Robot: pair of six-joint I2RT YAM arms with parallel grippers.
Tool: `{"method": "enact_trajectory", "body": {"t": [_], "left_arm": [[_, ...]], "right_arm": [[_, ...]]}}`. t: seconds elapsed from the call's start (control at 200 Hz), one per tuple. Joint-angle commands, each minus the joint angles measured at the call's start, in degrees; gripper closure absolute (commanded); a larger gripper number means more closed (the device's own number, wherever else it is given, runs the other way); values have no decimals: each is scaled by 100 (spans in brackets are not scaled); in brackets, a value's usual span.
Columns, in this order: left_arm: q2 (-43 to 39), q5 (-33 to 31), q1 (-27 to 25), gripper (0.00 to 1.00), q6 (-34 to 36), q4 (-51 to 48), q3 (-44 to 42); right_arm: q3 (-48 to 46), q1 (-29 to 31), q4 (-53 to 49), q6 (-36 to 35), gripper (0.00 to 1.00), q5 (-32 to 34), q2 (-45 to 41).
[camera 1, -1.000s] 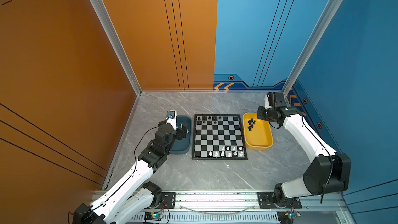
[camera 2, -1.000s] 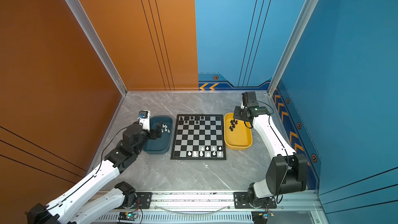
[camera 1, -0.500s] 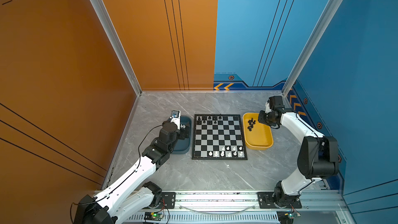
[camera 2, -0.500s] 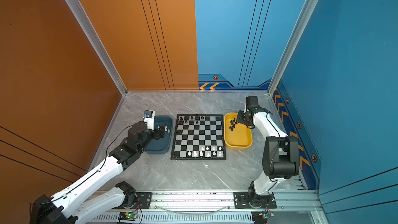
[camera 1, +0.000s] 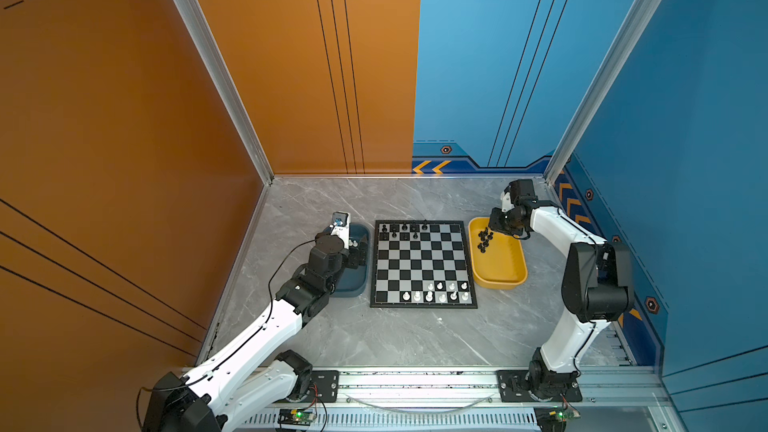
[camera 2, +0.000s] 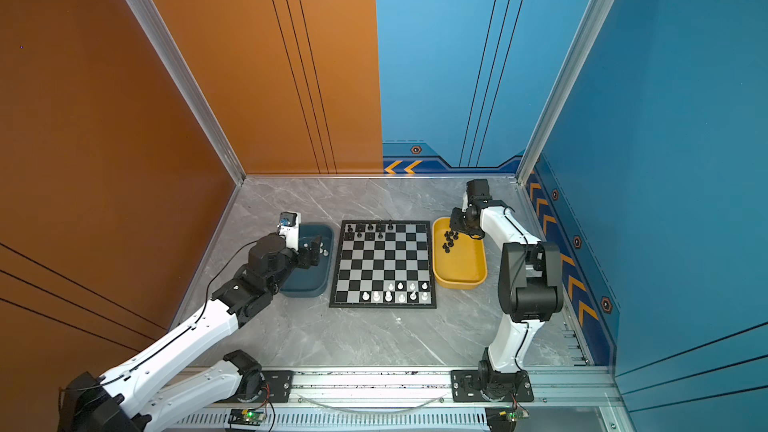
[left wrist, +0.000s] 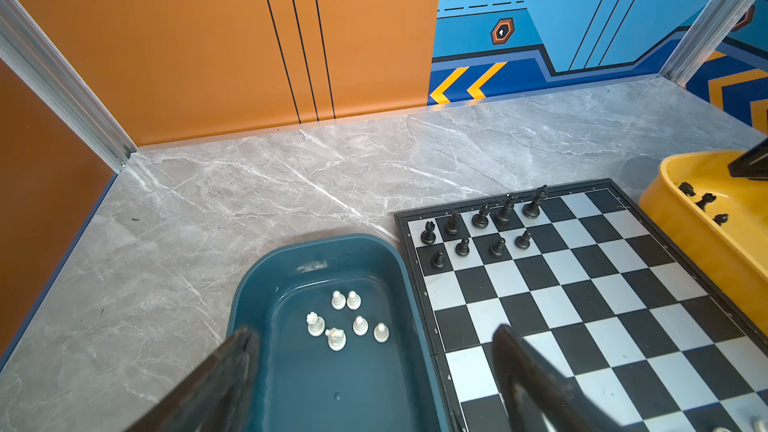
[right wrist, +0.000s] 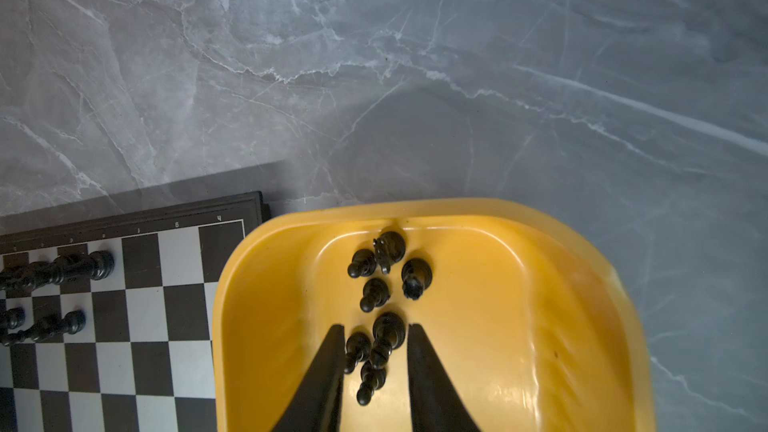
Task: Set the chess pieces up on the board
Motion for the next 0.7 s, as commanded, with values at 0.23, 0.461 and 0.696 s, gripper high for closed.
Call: {"method": "enact_trajectory", "body": {"t": [0.23, 0.461, 0.696], "left_arm": [[2, -53, -70, 10, 18, 63, 188], [2, -60, -74, 10, 26, 54, 189], [6, -71, -87, 10, 29, 51, 192]], "right_arm": [[486, 91, -167, -305, 72, 14, 546], [551, 101, -216, -355, 72, 89, 724], [648, 92, -282, -397, 72, 151, 870]]}}
